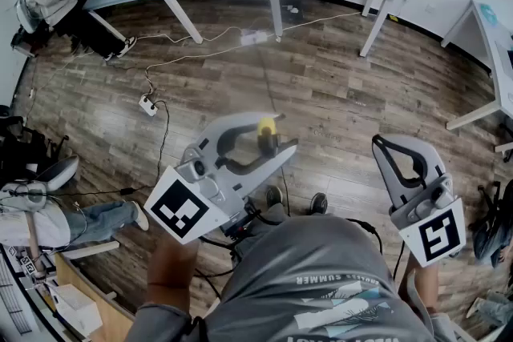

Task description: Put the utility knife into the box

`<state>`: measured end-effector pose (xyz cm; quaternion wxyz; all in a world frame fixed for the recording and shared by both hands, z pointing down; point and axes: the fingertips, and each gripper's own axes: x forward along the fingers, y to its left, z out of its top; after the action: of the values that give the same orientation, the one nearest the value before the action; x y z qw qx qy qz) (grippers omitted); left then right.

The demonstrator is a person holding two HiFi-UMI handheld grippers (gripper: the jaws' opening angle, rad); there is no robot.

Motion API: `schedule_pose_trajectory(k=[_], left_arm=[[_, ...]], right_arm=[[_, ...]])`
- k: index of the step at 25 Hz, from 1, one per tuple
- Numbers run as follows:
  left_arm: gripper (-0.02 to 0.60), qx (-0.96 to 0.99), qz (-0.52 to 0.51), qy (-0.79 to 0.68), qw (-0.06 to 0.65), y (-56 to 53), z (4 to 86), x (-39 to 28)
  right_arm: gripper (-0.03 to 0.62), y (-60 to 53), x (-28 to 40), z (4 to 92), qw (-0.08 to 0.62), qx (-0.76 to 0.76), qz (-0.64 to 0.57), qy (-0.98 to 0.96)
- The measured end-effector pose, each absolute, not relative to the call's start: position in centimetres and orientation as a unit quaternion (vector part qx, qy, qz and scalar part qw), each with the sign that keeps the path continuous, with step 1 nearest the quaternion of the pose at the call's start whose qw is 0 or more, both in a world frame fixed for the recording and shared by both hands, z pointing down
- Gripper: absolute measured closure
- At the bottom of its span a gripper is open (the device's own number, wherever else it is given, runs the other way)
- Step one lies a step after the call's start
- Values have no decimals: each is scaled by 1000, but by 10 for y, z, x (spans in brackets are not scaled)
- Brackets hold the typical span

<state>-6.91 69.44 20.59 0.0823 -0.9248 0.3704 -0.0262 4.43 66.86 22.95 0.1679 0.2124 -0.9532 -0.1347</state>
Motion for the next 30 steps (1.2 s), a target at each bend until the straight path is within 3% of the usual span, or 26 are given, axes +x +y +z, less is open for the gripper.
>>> schedule_pose_trajectory(k=[19,30], left_arm=[[451,-948,-9,309,72,670,217,-88],[451,-954,-8,296,54,629,219,-53]], right_arm=[[583,657,23,234,151,258,-121,-947],[583,619,56,242,146,274,-94,-946]])
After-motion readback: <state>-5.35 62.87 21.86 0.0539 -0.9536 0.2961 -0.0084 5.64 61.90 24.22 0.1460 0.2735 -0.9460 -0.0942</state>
